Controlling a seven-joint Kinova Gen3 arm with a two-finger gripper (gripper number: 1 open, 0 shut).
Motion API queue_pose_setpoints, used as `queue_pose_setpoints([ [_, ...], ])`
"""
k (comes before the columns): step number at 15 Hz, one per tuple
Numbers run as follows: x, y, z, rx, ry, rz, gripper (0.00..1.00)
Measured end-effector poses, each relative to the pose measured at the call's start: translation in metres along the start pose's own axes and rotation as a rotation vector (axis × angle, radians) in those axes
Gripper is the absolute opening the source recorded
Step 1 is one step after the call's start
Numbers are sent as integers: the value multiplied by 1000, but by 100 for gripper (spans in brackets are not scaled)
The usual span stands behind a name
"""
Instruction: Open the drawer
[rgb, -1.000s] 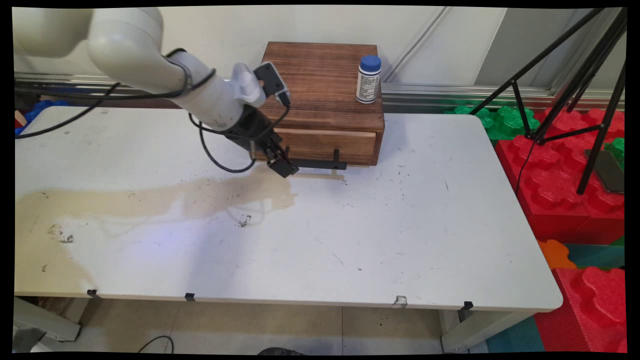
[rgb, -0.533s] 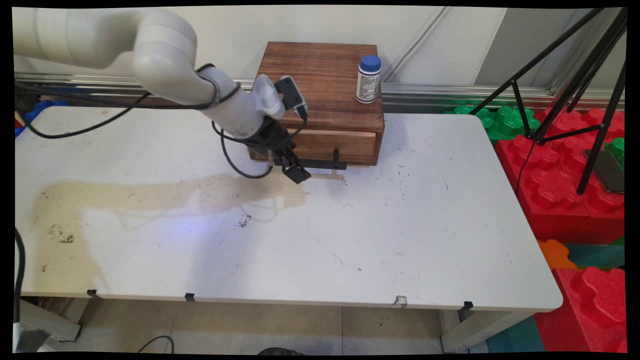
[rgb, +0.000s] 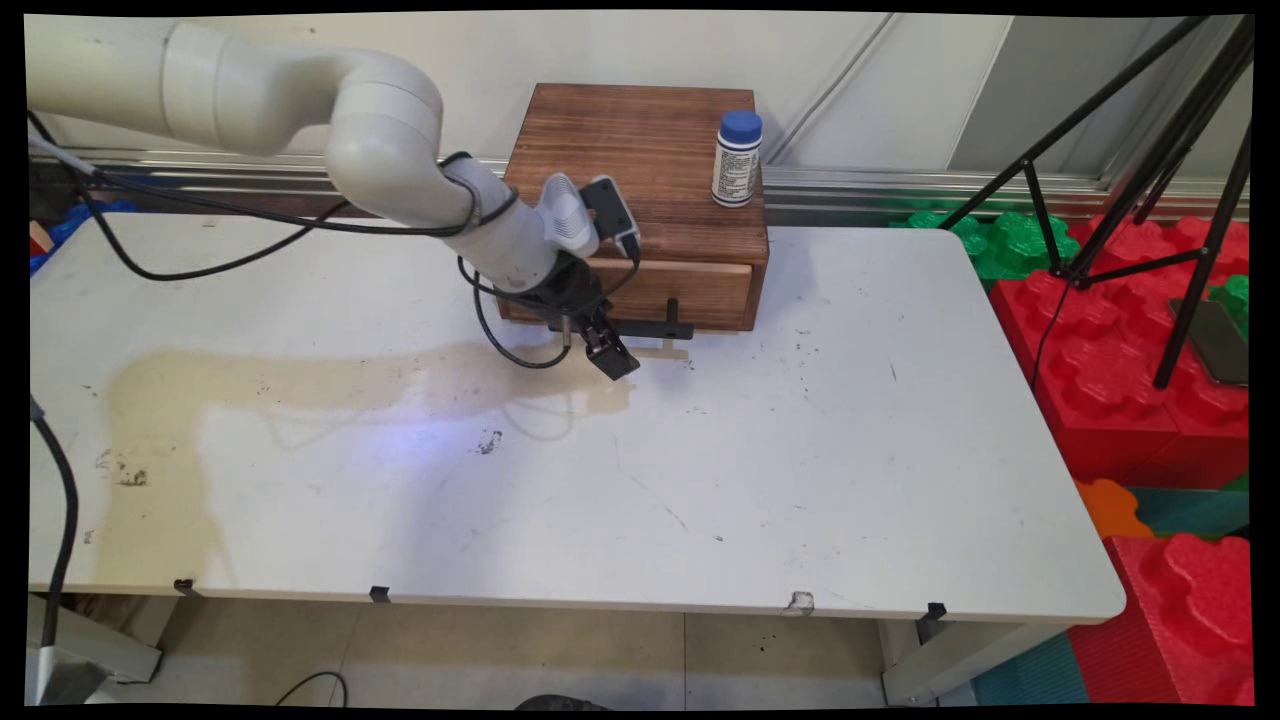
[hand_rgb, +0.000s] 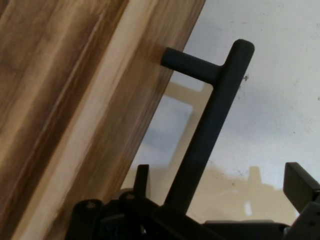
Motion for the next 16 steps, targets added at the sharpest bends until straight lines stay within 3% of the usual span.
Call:
queue_pose_setpoints([
  [6, 2, 3, 14, -8, -21, 11, 100],
  [16, 2, 18, 13, -12, -60, -5, 100],
])
